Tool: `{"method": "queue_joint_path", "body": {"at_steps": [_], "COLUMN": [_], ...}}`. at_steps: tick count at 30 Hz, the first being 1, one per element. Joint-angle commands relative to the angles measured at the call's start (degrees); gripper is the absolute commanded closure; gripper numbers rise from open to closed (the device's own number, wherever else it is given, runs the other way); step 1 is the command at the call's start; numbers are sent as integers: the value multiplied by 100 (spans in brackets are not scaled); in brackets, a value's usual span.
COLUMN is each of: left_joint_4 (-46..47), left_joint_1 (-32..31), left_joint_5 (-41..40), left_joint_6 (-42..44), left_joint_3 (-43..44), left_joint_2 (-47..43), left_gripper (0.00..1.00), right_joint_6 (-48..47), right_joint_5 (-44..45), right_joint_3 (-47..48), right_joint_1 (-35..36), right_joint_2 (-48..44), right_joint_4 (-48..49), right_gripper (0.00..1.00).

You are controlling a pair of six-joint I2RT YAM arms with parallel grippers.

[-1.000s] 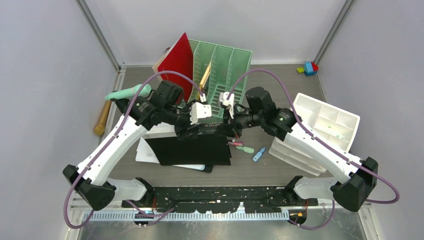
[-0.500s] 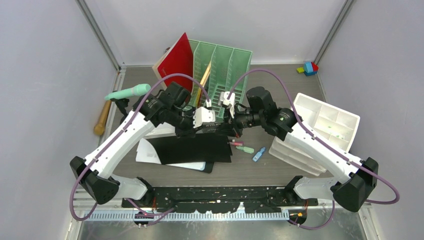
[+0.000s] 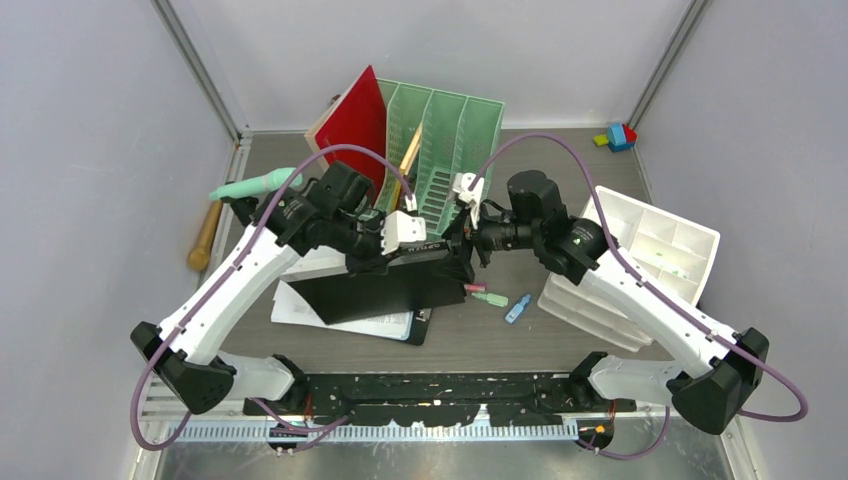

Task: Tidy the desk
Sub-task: Pick up the folder from the center of the board.

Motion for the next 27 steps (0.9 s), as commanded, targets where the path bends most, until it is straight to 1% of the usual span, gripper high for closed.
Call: {"method": "queue_joint_path", "body": {"at_steps": [1,4,7,14,18,20,21,24,27], "left_joint_4": [103,181,216,36,-8,39,104,454,817], "left_joint_1": [-14,-5,33,150,210,238,261,317,368], "left_joint_5": [223,191,173,319,438,403,358,125,-286], "left_joint_6": [-296,-491,-682,-993,-1213,-1368,-1458,-1796,-2071], "left_joint_3": [303,313,409,982,1382,1597,1680,1759,1765], "left_joint_2": [-269,-396,-547,-662,-583,-511,-482,-475,-468], "left_gripper": [100,100,100,100,100,100,100,100,100], "right_joint_6": [144,256,438,716,668,608,602,795,1199], "right_joint_5": [199,269,472,1101,1884,2452,2591,3318,3695], "right_joint_3": [40,-4,-65,-37,87,205,316,552,850], "right_joint_1": [-97,-278,-488,-1173,-1373,-1430,-1480,-1641,-1982], "right_joint_2": [-232,-373,-538,-974,-1162,-1189,-1161,-1015,-762], "right_joint_4": [337,433,575,685,586,515,471,404,291], "right_gripper": [9,7,2,0,0,1,1,0,0]}}
